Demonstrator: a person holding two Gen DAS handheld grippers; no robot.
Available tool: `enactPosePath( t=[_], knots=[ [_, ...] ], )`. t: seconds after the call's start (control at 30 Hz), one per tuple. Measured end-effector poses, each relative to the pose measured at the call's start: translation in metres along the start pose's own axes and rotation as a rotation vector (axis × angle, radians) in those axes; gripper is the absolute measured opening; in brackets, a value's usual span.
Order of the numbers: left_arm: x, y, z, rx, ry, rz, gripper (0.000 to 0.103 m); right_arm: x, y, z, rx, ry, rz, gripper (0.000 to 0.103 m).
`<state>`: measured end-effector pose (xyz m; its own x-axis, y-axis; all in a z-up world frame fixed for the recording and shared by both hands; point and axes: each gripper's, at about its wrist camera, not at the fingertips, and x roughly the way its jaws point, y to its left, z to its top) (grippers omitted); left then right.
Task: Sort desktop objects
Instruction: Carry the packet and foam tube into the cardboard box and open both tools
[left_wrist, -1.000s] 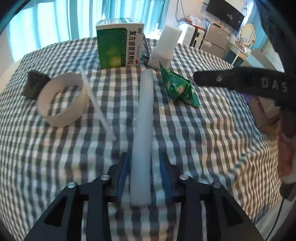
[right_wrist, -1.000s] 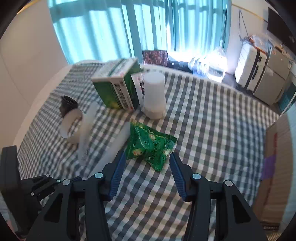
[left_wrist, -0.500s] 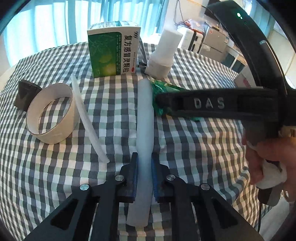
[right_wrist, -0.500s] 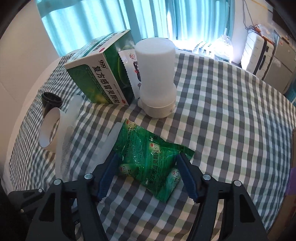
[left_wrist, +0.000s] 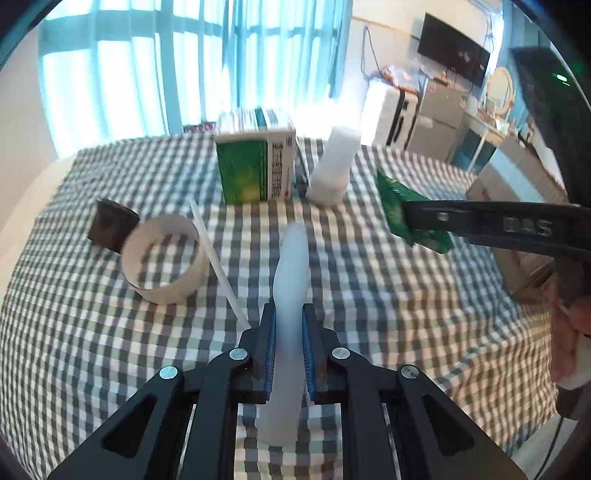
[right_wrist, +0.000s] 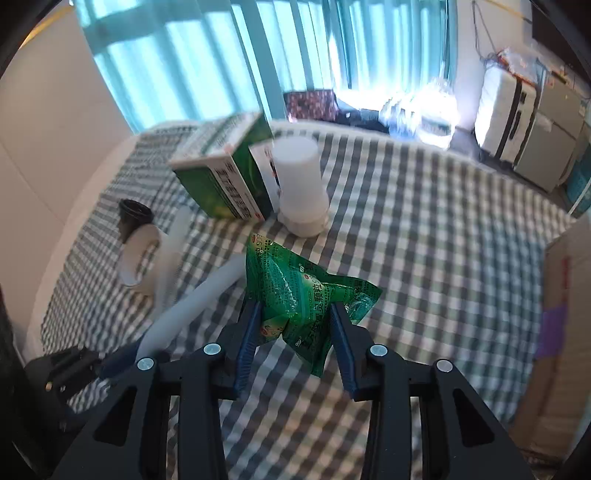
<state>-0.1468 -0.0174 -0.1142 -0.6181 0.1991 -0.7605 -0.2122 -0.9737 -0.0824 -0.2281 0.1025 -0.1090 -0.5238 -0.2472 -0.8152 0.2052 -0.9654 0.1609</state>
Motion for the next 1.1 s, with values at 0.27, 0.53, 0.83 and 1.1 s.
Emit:
enactPosePath(
  t=[0.27, 0.53, 0.83, 1.1],
  knots=[
    [-0.044, -0.025, 0.006, -0.005, -0.081, -0.034, 0.013, -0.097, -0.007, -0.023, 0.047, -0.145, 0.088, 0.038],
    [-0.097, -0.072, 0.025, 0.028, -0.158, -0.059, 0.013, -0.161, -0.054, -0.059, 0.168, -0.209, 0.045, 0.038],
    [-0.14, -0.178, 0.066, 0.147, -0.251, -0.176, 0.013, -0.238, -0.116, -0.063, 0.262, -0.342, -0.054, 0.038],
    [-0.126, -0.313, 0.105, 0.304, -0.205, -0.388, 0.013, -0.286, -0.177, -0.063, 0.338, -0.387, -0.173, 0.038]
  ],
)
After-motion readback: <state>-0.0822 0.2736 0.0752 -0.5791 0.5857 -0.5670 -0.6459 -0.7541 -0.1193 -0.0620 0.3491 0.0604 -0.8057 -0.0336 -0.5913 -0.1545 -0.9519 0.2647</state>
